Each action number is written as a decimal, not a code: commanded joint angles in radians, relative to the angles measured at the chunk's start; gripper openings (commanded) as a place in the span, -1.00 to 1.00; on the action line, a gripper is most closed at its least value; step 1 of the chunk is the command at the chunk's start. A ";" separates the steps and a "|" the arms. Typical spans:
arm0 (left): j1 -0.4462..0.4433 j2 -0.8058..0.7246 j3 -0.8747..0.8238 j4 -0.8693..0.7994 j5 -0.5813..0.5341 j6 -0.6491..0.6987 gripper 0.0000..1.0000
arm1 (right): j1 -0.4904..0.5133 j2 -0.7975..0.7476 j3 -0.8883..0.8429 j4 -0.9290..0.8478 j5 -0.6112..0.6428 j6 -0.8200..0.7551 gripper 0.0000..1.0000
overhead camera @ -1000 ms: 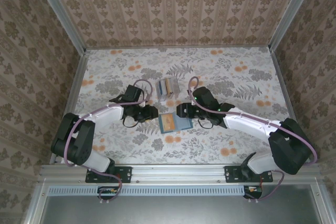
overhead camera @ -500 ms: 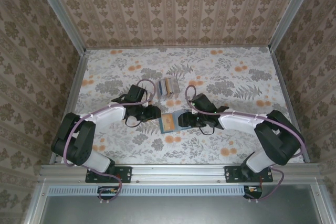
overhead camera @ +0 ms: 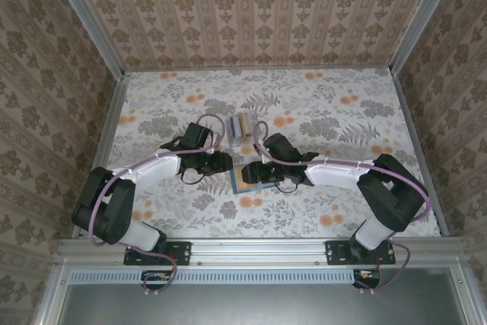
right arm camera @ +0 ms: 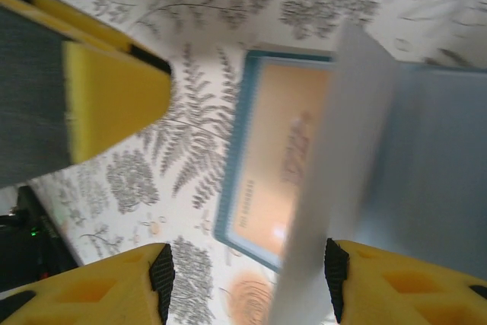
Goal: Put the credit cards into the card holder
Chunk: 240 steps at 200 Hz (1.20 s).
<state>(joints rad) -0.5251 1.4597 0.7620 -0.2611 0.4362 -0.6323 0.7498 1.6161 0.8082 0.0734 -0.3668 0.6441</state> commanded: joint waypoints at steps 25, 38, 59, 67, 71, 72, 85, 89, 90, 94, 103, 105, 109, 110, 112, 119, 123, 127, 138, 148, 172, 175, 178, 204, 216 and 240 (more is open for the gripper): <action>0.012 -0.004 -0.004 0.003 -0.033 -0.001 -0.09 | 0.044 0.117 0.021 0.116 -0.046 0.066 0.12; 0.013 0.005 -0.001 0.017 -0.019 0.005 -0.08 | 0.046 0.133 0.010 0.144 -0.049 0.081 0.11; 0.007 0.047 0.013 0.009 -0.015 0.022 -0.07 | 0.044 0.141 0.019 0.133 -0.053 0.080 0.10; 0.004 0.063 0.011 0.012 -0.005 0.021 -0.07 | 0.044 0.135 0.022 0.125 -0.054 0.078 0.10; 0.002 0.072 0.013 0.015 0.003 0.022 -0.07 | 0.044 0.132 0.020 0.125 -0.051 0.078 0.10; 0.001 0.075 0.013 0.015 0.004 0.022 -0.07 | 0.044 0.131 0.019 0.125 -0.050 0.078 0.10; -0.005 0.093 0.016 0.012 0.019 0.037 -0.10 | 0.044 0.126 0.014 0.124 -0.040 0.073 0.10; -0.006 0.096 0.016 0.010 0.021 0.041 -0.12 | 0.045 0.126 0.014 0.122 -0.039 0.071 0.10; -0.007 0.096 0.016 0.010 0.021 0.042 -0.12 | 0.045 0.127 0.014 0.122 -0.038 0.070 0.10; -0.007 0.096 0.015 0.010 0.022 0.044 -0.16 | 0.044 0.129 0.015 0.120 -0.038 0.069 0.10; -0.008 0.087 0.007 0.018 0.036 0.034 -0.24 | 0.042 0.136 0.018 0.114 -0.042 0.069 0.09; -0.007 0.084 0.005 0.022 0.039 0.031 -0.26 | 0.042 0.137 0.018 0.114 -0.044 0.070 0.09; -0.008 0.077 0.001 0.030 0.048 0.026 -0.29 | 0.042 0.138 0.018 0.117 -0.046 0.073 0.09; -0.009 0.074 0.000 0.032 0.050 0.024 -0.29 | 0.042 0.138 0.017 0.117 -0.046 0.074 0.09; -0.008 0.069 -0.001 0.036 0.053 0.019 -0.30 | 0.043 0.139 0.016 0.122 -0.047 0.076 0.09; -0.010 0.050 -0.004 0.043 0.067 0.010 -0.33 | 0.042 0.143 0.007 0.142 -0.050 0.085 0.09; -0.008 0.039 -0.001 0.042 0.067 0.010 -0.33 | 0.043 0.146 0.001 0.157 -0.052 0.092 0.08; -0.009 0.027 0.003 0.036 0.067 0.011 -0.34 | 0.042 0.150 -0.005 0.168 -0.054 0.096 0.09; -0.007 -0.005 0.019 0.009 0.050 0.019 -0.34 | 0.041 0.163 -0.008 0.187 -0.063 0.104 0.07; -0.006 -0.023 0.029 0.004 0.044 0.020 -0.38 | 0.041 0.174 -0.002 0.190 -0.075 0.107 0.06; -0.004 0.014 0.044 0.061 0.116 0.001 -0.52 | 0.042 0.161 -0.019 0.220 -0.075 0.120 0.06; -0.004 0.024 0.044 0.068 0.124 -0.003 -0.54 | 0.040 0.160 -0.021 0.221 -0.071 0.118 0.06; -0.005 0.034 0.044 0.078 0.136 -0.007 -0.57 | 0.042 0.159 -0.021 0.220 -0.070 0.117 0.06; -0.015 0.103 0.027 0.167 0.164 -0.057 -0.79 | 0.038 0.155 -0.016 0.202 -0.072 0.110 0.05; -0.026 0.123 0.032 0.171 0.156 -0.053 -0.92 | 0.038 0.155 -0.024 0.213 -0.066 0.113 0.05; -0.042 0.168 0.026 0.199 0.151 -0.062 -0.97 | 0.037 0.161 -0.019 0.210 -0.069 0.113 0.05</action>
<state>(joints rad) -0.5507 1.5890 0.7910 -0.1184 0.5591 -0.6739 0.7918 1.7691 0.8028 0.2710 -0.4206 0.7448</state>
